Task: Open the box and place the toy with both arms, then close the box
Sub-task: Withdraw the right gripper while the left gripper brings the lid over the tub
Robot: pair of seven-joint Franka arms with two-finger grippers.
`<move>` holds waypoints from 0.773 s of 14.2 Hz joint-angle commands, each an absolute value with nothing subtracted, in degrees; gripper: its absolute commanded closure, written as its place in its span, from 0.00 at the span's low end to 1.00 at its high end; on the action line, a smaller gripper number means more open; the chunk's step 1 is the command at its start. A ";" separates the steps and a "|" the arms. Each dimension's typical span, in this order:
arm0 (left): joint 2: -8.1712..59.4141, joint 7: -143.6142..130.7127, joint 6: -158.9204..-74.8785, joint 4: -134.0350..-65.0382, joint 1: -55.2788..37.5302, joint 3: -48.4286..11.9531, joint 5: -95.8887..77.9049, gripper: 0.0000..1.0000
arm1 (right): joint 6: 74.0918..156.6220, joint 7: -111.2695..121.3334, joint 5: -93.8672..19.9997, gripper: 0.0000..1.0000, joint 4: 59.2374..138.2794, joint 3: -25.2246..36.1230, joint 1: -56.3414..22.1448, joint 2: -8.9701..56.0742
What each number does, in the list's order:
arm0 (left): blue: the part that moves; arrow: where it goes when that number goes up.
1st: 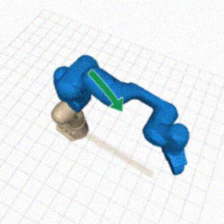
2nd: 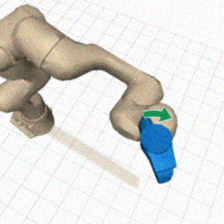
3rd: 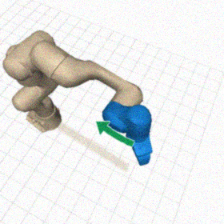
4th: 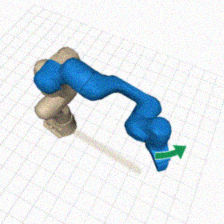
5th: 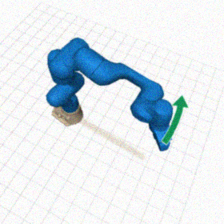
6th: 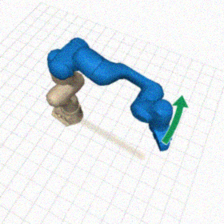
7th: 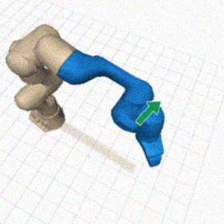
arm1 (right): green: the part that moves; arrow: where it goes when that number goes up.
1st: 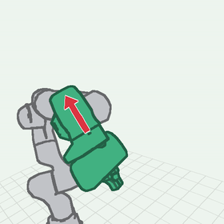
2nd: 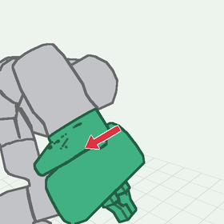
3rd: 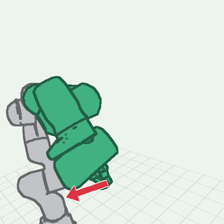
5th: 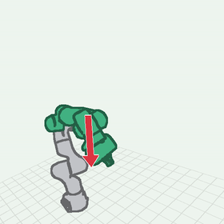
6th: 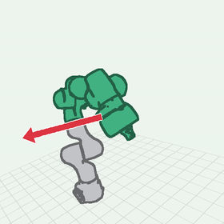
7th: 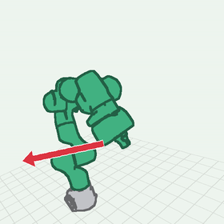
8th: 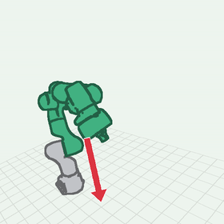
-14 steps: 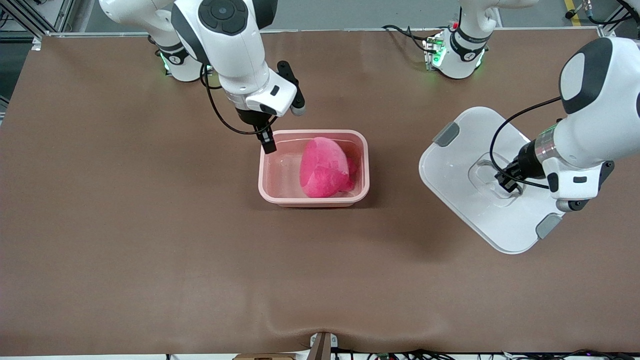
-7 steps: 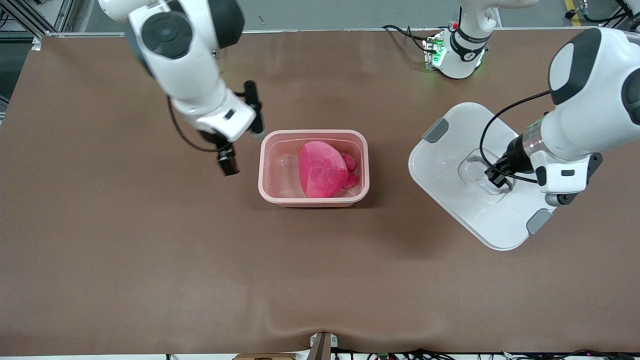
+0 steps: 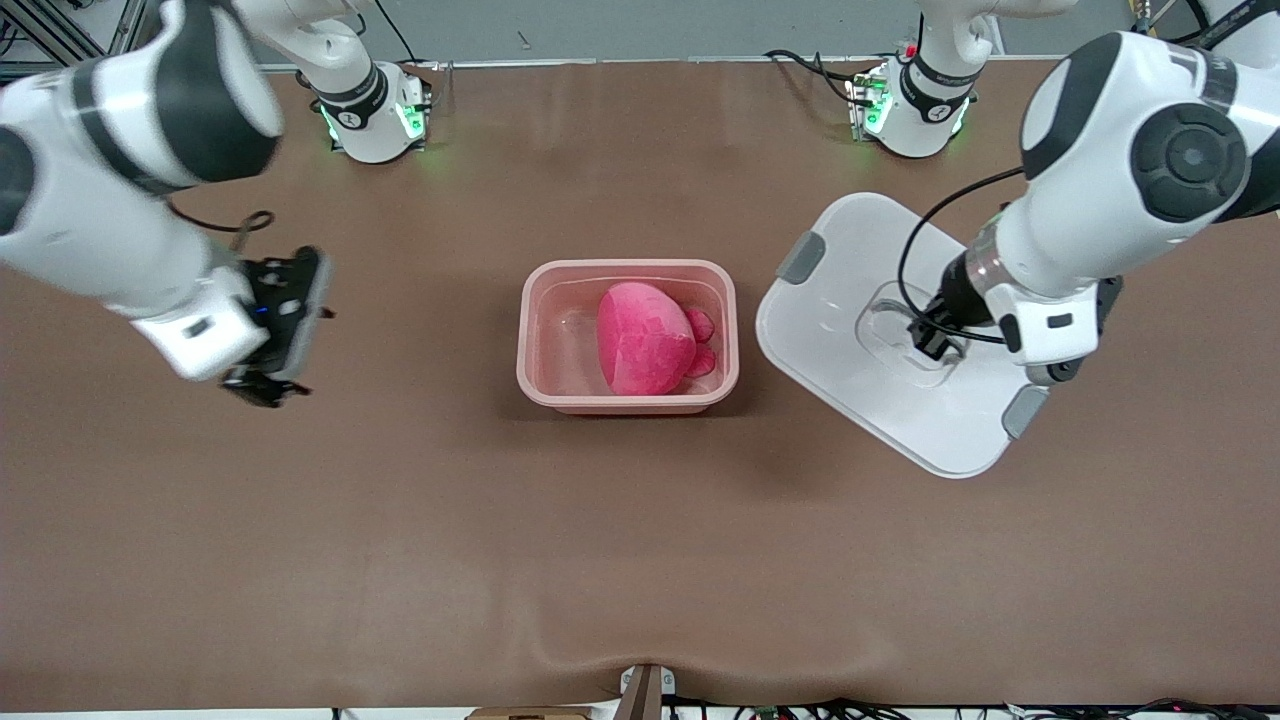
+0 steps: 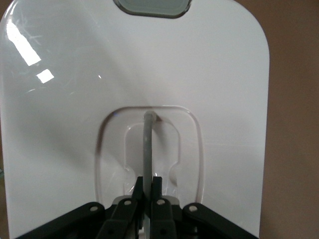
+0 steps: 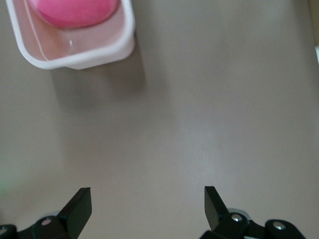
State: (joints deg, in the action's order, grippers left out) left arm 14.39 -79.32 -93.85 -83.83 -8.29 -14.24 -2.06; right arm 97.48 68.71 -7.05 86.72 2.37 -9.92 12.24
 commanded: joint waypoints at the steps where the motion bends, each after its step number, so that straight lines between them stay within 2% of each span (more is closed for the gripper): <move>1: 15.55 -87.42 -96.15 -83.93 -10.97 -15.64 -2.20 1.00 | 96.15 66.54 -8.88 0.00 86.92 1.32 -5.89 10.12; 5: 18.97 -102.00 -102.03 -84.02 -16.94 -15.64 -1.94 1.00 | 95.63 56.19 -5.46 0.00 87.98 1.58 -2.64 8.18; 11: 24.25 -122.31 -111.17 -84.02 -26.26 -15.64 3.75 1.00 | 93.60 36.31 -4.57 0.00 88.06 1.49 -1.85 6.07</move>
